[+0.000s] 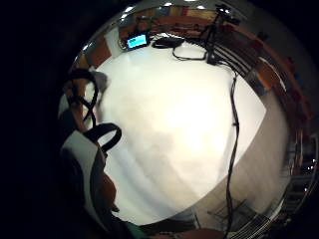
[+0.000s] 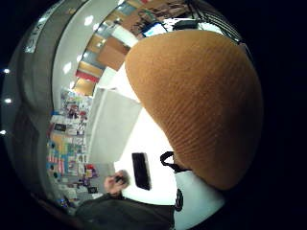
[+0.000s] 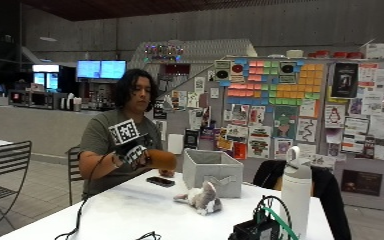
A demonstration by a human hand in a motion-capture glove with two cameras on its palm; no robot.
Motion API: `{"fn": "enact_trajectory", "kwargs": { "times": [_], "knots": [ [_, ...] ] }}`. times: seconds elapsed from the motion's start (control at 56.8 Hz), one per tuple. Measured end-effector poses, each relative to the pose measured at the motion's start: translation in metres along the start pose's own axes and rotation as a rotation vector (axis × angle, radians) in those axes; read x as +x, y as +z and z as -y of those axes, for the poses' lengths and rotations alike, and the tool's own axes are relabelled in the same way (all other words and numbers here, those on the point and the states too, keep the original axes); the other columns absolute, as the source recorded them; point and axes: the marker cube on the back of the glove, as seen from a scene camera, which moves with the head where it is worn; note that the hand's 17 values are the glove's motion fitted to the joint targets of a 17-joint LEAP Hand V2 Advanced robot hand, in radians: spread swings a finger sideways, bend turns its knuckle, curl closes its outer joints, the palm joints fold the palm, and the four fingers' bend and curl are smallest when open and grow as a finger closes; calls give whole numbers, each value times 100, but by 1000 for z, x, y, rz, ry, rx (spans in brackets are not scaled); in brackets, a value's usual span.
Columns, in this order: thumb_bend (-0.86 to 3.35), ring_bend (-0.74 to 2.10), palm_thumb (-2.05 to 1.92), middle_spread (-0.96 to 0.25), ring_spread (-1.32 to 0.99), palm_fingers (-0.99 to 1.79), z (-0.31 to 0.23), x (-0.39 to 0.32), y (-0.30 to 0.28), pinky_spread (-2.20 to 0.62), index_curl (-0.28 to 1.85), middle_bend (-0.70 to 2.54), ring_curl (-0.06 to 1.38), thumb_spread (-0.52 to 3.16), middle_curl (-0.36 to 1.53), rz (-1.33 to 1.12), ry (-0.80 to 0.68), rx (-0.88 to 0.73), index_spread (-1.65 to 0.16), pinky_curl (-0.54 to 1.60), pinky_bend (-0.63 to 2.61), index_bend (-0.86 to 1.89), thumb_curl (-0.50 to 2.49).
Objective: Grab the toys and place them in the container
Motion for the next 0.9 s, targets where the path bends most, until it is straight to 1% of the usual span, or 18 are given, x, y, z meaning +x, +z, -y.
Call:
{"fn": "enact_trajectory", "kwargs": {
  "times": [0.053, 0.07, 0.088, 0.141, 0.158, 0.211, 0.317, 0.475, 0.651, 0.898],
  "knots": [
    [11, 129, 64, -39, -41, 111, -3, -15, -13, -44, 20, 96, 52, 64, 73, 25, -131, -29, -35, 45, 109, 31, 70],
    [10, 129, 64, -39, -41, 111, -1, -21, -16, -44, 20, 97, 52, 63, 74, 29, -153, -32, -35, 46, 109, 32, 71],
    [10, 129, 64, -39, -41, 111, 2, -27, -19, -44, 21, 97, 52, 62, 75, 31, -146, -31, -35, 46, 109, 33, 72],
    [9, 130, 64, -40, -41, 111, 9, -48, -27, -44, 22, 97, 53, 59, 76, 19, -64, -29, -36, 46, 109, 35, 74],
    [8, 130, 64, -40, -41, 111, 9, -54, -30, -44, 23, 98, 53, 58, 77, 13, -91, -39, -36, 47, 109, 36, 75],
    [7, 130, 64, -40, -41, 110, 5, -69, -38, -44, 24, 98, 54, 56, 78, 14, -245, -95, -37, 47, 110, 38, 77],
    [5, 130, 64, -40, -41, 110, 7, -109, -50, -44, 28, 98, 55, 52, 81, 8, -334, -163, -38, 48, 108, 42, 81],
    [2, 131, 64, -40, -41, 109, 28, -164, -56, -44, 33, 98, 57, 48, 84, 24, -369, -258, -38, 49, 108, 44, 86],
    [-1, 132, 65, -40, -40, 108, 46, -217, -41, -44, 38, 97, 58, 46, 87, 75, -414, -392, -38, 49, 108, 44, 90],
    [-1, 131, 64, -41, -40, 108, 45, -258, -17, -45, 45, 95, 59, 44, 90, 110, -435, -439, -38, 50, 109, 41, 96]
  ]
}}
